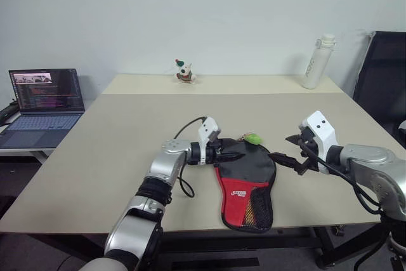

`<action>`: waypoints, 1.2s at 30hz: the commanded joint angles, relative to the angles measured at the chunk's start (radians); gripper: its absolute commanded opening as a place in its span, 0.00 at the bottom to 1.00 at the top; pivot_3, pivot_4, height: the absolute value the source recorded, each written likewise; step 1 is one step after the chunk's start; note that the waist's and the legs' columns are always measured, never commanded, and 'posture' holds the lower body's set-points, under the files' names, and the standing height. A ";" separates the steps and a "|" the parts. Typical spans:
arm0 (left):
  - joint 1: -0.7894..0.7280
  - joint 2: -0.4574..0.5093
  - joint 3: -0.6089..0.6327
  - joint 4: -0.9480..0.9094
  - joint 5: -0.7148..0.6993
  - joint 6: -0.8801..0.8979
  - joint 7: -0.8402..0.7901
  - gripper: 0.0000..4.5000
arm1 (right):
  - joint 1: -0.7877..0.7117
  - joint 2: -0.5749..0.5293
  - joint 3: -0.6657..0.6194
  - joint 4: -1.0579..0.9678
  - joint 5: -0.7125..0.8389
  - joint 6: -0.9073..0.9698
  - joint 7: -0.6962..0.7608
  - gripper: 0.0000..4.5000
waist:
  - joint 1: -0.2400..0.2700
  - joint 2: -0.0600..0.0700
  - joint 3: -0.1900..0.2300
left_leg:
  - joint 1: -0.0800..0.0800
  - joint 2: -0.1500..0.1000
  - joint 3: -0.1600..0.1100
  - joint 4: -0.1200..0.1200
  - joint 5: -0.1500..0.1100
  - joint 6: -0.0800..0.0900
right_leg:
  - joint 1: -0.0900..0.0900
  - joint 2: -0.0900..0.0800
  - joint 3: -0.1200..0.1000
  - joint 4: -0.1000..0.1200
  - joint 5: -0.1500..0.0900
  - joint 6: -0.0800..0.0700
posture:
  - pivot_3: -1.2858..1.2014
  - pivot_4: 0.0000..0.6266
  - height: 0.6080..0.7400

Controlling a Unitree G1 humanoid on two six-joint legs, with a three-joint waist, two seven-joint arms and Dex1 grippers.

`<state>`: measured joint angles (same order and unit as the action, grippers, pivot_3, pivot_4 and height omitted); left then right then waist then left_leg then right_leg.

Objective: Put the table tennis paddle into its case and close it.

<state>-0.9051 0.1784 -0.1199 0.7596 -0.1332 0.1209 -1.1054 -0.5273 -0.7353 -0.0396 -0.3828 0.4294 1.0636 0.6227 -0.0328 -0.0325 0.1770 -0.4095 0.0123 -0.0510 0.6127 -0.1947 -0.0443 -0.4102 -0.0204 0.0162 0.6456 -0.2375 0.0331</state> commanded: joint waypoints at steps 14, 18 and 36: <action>-0.027 -0.008 -0.041 0.287 0.133 -0.262 0.038 0.60 | -0.259 0.172 0.277 0.581 -0.311 -0.573 0.076 1.00 | 0.001 0.000 0.000 | 0.001 0.000 0.000 0.001 0.000 0.000 | 0.000 0.000 0.000 0.002 0.000 0.000 | 0.52 0.24 1.00; -0.028 -0.007 -0.040 0.291 0.137 -0.269 0.043 0.60 | -0.321 0.240 0.302 0.769 -0.382 -0.691 0.061 1.00 | 0.001 0.000 0.001 | 0.001 0.000 0.000 0.001 0.000 0.000 | 0.000 0.000 0.000 0.002 0.000 0.000 | 0.52 0.24 1.00; -0.023 -0.016 -0.050 0.311 0.164 -0.288 0.050 0.61 | -0.446 0.358 0.247 1.149 -0.477 -0.873 -0.001 0.41 | 0.001 0.001 0.000 | 0.002 0.000 0.000 0.001 0.000 0.000 | 0.000 0.000 0.001 0.004 0.002 -0.003 | 0.52 0.24 1.00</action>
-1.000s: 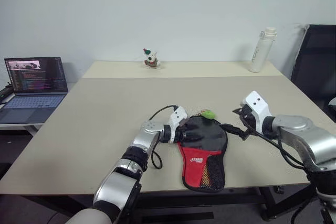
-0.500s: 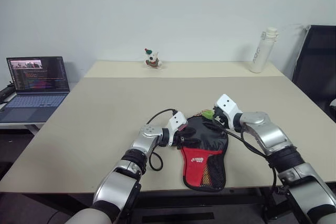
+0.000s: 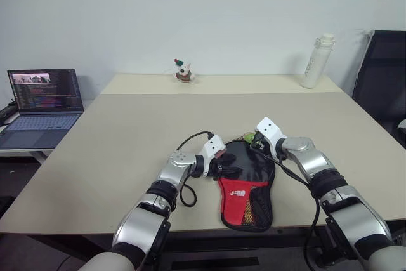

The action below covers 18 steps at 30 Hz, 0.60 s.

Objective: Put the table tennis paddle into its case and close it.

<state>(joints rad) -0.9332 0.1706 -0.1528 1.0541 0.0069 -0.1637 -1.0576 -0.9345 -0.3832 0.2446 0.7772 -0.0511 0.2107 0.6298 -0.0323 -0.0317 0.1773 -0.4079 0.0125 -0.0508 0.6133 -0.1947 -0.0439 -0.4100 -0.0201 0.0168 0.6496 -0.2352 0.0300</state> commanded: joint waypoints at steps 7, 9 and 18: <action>0.012 -0.018 -0.022 0.032 0.036 -0.007 0.005 0.61 | -0.045 0.017 -0.060 -0.016 -0.003 -0.006 -0.008 0.01 | 0.000 0.000 0.000 | 0.000 0.000 0.000 0.000 0.000 0.000 | 0.001 0.000 0.000 0.000 0.000 0.000 | 0.52 0.24 1.00; 0.015 -0.022 -0.023 0.038 0.038 -0.006 0.006 0.61 | -0.051 0.016 -0.062 -0.005 -0.008 -0.011 -0.015 0.01 | 0.000 0.000 0.000 | 0.001 0.000 0.000 0.000 0.000 0.000 | 0.001 0.000 0.000 0.000 0.000 0.000 | 0.52 0.24 1.00; 0.004 -0.059 -0.029 0.069 0.047 0.008 0.035 0.61 | -0.079 -0.062 -0.045 0.131 -0.084 -0.098 -0.044 0.01 | 0.006 0.000 0.000 | 0.003 -0.001 0.000 0.000 0.000 0.000 | 0.004 -0.001 0.000 -0.001 0.000 0.001 | 0.52 0.24 1.00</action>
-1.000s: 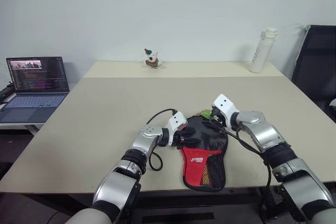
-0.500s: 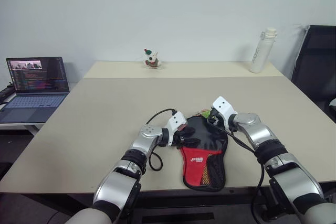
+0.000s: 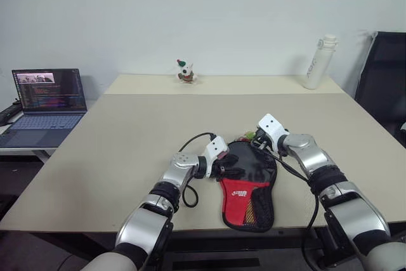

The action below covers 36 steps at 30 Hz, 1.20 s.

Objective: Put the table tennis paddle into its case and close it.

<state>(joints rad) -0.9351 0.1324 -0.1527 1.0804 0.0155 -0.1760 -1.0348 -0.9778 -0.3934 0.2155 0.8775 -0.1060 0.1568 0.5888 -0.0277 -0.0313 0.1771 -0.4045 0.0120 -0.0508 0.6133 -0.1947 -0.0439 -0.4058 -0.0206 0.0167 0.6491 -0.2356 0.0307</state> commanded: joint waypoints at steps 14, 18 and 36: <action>0.013 -0.028 -0.047 0.090 0.074 0.018 0.036 0.61 | -0.011 -0.129 -0.034 0.028 -0.041 -0.067 0.033 0.01 | 0.014 0.001 -0.001 | 0.001 -0.002 0.000 0.000 0.000 0.000 | 0.002 -0.002 0.000 0.000 -0.001 0.002 | 0.52 0.24 1.00; 0.008 -0.024 -0.050 0.106 0.092 0.022 0.056 0.61 | -0.013 -0.139 -0.038 0.011 -0.041 -0.059 0.025 0.01 | 0.014 0.001 -0.001 | 0.002 -0.002 0.000 0.000 0.000 0.000 | 0.003 -0.002 0.000 0.000 -0.001 0.002 | 0.52 0.24 1.00; -0.010 -0.054 -0.055 0.137 0.117 0.019 0.114 0.61 | 0.530 -0.552 -0.171 -0.834 0.169 0.339 0.417 0.01 | 0.032 0.007 -0.004 | 0.007 -0.003 -0.002 0.002 0.000 0.000 | 0.012 -0.003 -0.002 -0.004 -0.002 0.003 | 0.52 0.24 1.00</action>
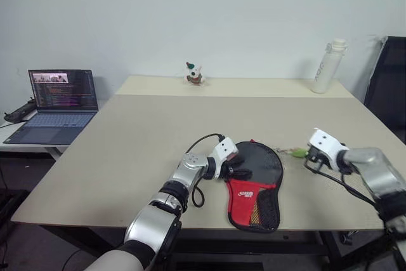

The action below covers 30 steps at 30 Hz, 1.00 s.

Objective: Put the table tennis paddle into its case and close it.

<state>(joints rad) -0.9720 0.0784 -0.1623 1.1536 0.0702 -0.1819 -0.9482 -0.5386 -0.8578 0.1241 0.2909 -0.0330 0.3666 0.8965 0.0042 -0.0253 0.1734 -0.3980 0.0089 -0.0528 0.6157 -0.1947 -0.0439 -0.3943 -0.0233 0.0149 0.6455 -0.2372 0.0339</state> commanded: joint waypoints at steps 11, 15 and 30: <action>-0.001 -0.018 -0.037 0.087 0.077 0.025 0.087 0.61 | 0.572 -0.262 -0.259 -0.998 0.410 0.477 0.226 0.01 | -0.005 -0.002 -0.001 | 0.002 0.001 -0.002 0.008 -0.002 -0.003 | 0.007 -0.001 -0.002 -0.002 -0.003 -0.005 | 0.52 0.24 1.00; -0.006 -0.026 -0.038 0.091 0.079 0.025 0.102 0.61 | 0.674 -0.268 -0.250 -1.092 0.422 0.486 0.214 0.01 | -0.002 -0.002 -0.001 | 0.001 0.000 -0.002 0.009 -0.003 -0.003 | 0.006 -0.002 -0.002 -0.003 -0.003 -0.005 | 0.52 0.24 1.00; -0.025 -0.040 -0.028 0.100 0.081 0.025 0.143 0.61 | 0.764 -0.291 -0.270 -1.271 0.602 0.561 0.187 0.01 | 0.002 -0.004 0.000 | 0.000 0.001 -0.003 0.011 -0.006 -0.007 | 0.007 -0.005 -0.006 -0.005 -0.004 -0.004 | 0.52 0.24 1.00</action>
<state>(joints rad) -1.0142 0.0440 -0.1629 1.2140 0.1076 -0.1819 -0.8225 0.2412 -1.1366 -0.1337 -0.9593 0.5243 0.9154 1.0797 0.0062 -0.0294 0.1734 -0.3984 0.0094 -0.0554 0.6262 -0.2005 -0.0502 -0.3876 -0.0282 0.0086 0.6406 -0.2411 0.0299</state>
